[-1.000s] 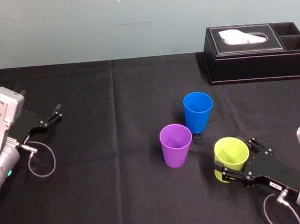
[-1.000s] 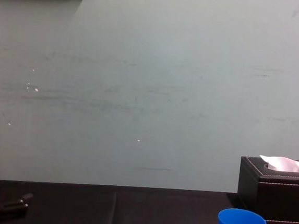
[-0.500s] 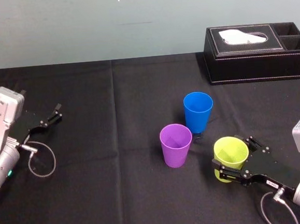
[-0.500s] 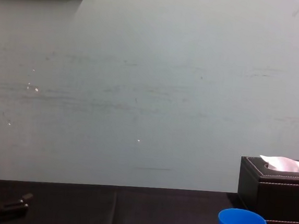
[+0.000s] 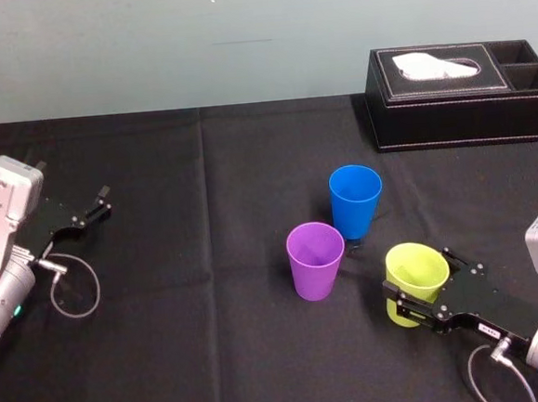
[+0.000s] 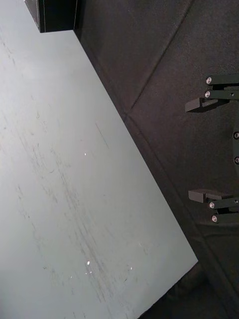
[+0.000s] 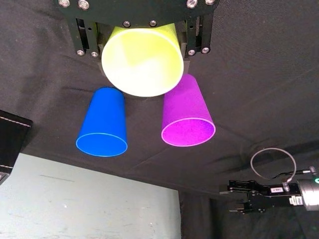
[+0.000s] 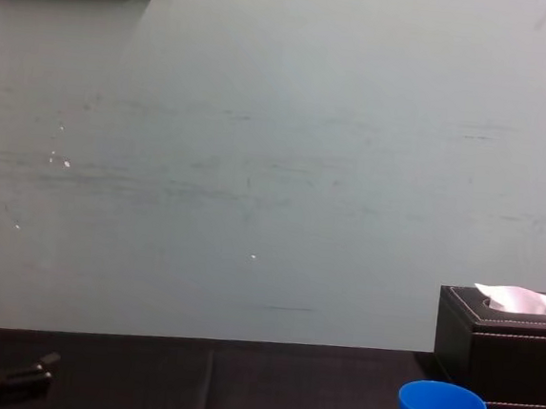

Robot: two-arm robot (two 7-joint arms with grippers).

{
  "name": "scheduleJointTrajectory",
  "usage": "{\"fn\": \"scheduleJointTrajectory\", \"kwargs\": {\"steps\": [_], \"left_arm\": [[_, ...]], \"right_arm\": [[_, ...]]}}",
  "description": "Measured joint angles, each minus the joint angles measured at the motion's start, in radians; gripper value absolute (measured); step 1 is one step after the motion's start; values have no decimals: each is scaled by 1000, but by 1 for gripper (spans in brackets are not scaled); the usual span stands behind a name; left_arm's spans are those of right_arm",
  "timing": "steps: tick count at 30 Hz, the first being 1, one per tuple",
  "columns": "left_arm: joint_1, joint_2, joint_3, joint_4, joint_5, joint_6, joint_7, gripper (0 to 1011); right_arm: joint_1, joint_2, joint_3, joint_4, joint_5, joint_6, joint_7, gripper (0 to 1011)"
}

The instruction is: Stack the three plastic cups sequentially using one hand.

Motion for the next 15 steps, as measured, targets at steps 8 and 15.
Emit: {"fn": "scheduleJointTrajectory", "kwargs": {"steps": [8, 15], "left_arm": [[0, 0, 0, 0, 0, 0, 0, 1011], [0, 0, 0, 0, 0, 0, 0, 1011]], "right_arm": [[-1, 1, 0, -1, 1, 0, 1, 761], [-1, 2, 8, -21, -6, 2, -1, 751]]}}
